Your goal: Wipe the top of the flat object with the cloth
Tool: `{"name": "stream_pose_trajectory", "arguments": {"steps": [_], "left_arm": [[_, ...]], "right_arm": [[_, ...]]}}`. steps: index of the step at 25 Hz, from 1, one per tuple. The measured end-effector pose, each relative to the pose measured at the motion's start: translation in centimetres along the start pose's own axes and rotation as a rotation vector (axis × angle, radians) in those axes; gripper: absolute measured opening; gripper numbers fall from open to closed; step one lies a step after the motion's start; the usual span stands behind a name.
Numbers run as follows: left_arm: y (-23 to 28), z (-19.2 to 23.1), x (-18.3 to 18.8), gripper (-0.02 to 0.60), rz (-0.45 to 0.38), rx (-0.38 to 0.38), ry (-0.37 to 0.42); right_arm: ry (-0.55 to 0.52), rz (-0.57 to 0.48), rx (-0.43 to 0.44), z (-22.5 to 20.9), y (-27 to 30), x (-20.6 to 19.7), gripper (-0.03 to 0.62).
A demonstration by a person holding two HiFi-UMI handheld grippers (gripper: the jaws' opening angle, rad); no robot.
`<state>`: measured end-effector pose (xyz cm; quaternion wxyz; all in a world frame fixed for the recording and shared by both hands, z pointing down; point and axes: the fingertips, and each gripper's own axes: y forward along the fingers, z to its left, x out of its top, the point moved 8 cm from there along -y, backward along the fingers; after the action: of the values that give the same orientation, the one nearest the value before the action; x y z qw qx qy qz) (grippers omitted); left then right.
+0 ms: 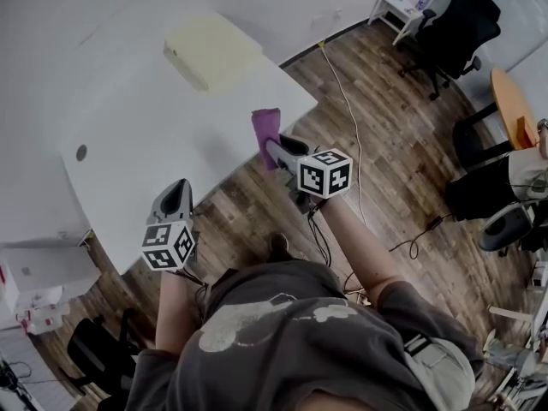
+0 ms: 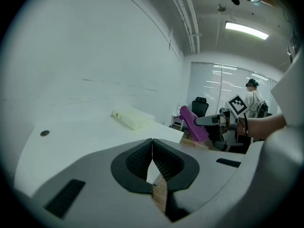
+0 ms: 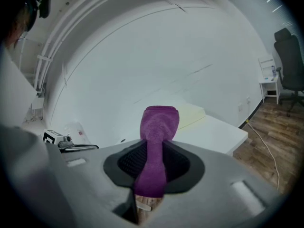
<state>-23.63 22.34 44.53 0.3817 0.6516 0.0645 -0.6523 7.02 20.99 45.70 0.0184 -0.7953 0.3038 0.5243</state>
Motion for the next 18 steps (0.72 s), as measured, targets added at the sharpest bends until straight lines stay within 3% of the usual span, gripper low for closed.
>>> {"name": "stream_pose_trajectory", "arguments": {"steps": [12, 18], "left_arm": [[3.2, -3.5, 0.3, -0.002, -0.007, 0.103, -0.035], [4.0, -1.8, 0.6, -0.002, -0.004, 0.128, -0.052]], "right_arm": [[-0.009, 0.036, 0.103, -5.3, 1.3, 3.0, 0.097], [0.026, 0.045, 0.103, -6.5, 3.7, 3.1, 0.097]]}}
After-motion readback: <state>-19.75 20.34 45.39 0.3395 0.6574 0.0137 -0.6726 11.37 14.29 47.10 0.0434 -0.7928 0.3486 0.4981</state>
